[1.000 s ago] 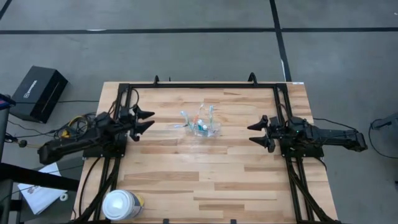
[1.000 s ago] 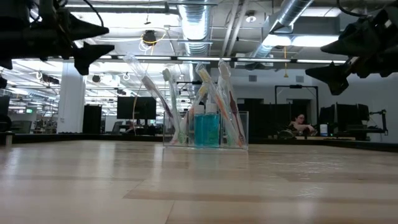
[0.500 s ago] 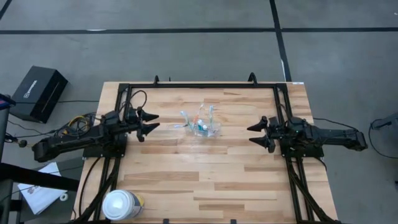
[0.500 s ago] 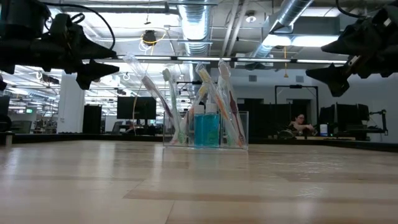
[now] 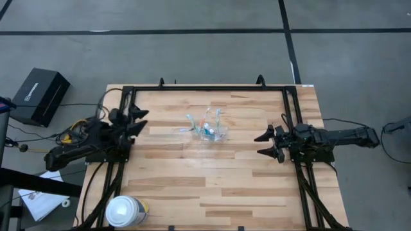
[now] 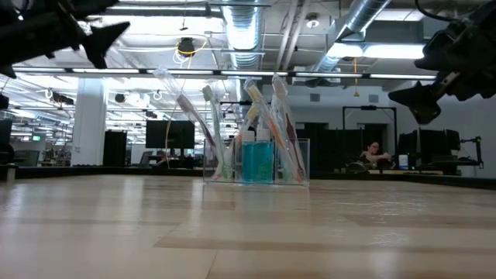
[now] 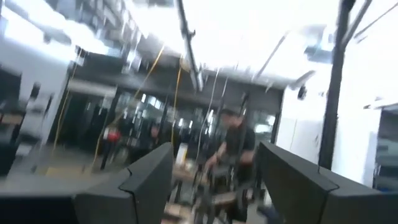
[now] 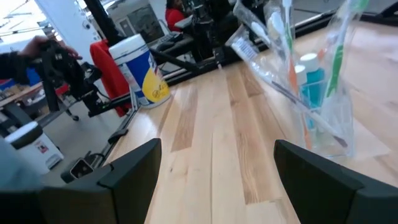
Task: Pick & Place toothbrushing station
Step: Return to Home Position
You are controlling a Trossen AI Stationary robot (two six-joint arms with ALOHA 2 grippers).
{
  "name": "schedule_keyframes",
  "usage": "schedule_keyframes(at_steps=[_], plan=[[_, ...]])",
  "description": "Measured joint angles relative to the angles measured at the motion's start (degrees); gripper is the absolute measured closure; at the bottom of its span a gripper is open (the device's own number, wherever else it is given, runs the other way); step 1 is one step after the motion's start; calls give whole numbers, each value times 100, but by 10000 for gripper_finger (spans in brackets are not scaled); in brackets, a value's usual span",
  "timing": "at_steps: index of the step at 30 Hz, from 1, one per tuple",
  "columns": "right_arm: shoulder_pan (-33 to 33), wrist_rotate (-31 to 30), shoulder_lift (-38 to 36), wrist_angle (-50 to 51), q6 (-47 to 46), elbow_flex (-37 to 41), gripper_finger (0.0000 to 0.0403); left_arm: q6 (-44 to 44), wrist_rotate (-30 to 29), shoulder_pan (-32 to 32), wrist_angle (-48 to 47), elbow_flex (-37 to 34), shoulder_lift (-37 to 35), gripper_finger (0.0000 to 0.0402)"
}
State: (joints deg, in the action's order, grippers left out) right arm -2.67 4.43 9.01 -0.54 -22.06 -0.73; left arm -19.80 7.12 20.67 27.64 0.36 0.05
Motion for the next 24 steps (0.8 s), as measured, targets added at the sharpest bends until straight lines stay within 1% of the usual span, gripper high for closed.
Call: schedule_keyframes(at_steps=[3, 5, 14, 24], plan=[[-54, -9, 83, 3, -1, 2, 101, -4, 0, 0, 956, 0, 25, 169], [-98, -12, 166, 3, 0, 2, 101, -6, 6, 0, 1288, 1, 2, 169], [-147, -3, 448, 3, -138, 4, 101, -1, 13, 0, 1334, -2, 208, 169], [-145, -2, 453, 2, -152, 4, 101, -1, -7, 0, 1355, -2, 226, 169]])
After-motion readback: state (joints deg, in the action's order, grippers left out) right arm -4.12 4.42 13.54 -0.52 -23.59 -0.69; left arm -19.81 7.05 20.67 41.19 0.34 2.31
